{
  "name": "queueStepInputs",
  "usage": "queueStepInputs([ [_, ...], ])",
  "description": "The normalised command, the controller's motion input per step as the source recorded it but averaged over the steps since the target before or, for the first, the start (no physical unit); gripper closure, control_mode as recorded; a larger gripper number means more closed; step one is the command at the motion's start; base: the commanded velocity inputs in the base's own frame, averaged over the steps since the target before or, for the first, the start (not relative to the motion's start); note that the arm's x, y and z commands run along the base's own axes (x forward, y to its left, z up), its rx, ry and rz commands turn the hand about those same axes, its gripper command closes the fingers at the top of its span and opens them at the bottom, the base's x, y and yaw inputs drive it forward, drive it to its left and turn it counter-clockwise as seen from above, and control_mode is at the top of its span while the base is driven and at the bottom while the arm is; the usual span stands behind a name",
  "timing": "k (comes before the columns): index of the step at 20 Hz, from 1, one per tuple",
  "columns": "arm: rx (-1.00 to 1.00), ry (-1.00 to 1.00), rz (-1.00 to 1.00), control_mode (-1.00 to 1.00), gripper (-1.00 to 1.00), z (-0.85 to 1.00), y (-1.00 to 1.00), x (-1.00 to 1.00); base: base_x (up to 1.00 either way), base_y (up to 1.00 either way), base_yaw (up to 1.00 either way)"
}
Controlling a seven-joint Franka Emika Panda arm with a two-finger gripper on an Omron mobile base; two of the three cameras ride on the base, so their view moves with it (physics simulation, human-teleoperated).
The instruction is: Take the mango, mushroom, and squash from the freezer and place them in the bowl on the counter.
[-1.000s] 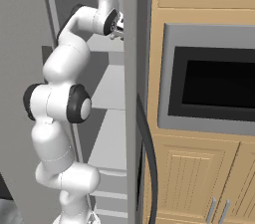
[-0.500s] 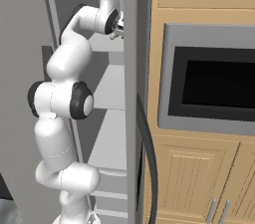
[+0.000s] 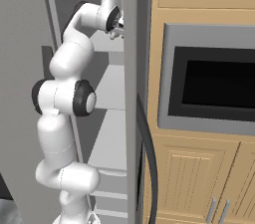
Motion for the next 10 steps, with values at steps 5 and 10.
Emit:
queueStepInputs([
  [5, 0.02, 0.1, 0.0, -1.0, 1.0, -0.19, 0.05, 0.0, 0.0, 0.0, 0.0],
  [10, 0.0, 0.03, 0.0, -1.0, 1.0, -0.1, 0.05, 0.0, 0.0, 0.0, 0.0],
])
